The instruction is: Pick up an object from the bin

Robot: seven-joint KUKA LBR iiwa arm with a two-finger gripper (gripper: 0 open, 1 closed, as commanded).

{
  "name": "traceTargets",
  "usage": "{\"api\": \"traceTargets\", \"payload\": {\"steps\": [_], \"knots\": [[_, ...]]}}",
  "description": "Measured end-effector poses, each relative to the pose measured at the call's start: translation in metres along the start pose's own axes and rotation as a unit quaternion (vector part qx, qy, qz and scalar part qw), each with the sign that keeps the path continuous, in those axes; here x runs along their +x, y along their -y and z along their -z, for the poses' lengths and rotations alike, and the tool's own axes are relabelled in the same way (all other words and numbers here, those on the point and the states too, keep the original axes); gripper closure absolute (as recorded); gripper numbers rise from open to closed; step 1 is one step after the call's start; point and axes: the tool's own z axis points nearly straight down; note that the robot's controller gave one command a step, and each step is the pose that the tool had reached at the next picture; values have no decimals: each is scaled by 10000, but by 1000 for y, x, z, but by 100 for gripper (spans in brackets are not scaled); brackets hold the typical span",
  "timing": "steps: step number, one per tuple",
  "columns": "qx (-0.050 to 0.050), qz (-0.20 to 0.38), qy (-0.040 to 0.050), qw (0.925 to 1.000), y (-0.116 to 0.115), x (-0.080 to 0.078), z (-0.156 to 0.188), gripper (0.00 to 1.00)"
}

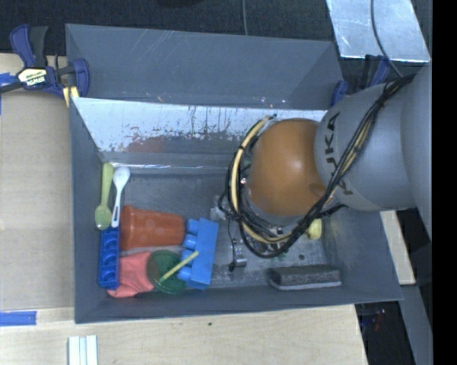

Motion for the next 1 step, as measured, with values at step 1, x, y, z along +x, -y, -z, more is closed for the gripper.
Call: {"api": "traceTargets", "payload": {"steps": [1], "knots": [[3, 123, 0, 9999, -10, -4, -10, 0]]}}
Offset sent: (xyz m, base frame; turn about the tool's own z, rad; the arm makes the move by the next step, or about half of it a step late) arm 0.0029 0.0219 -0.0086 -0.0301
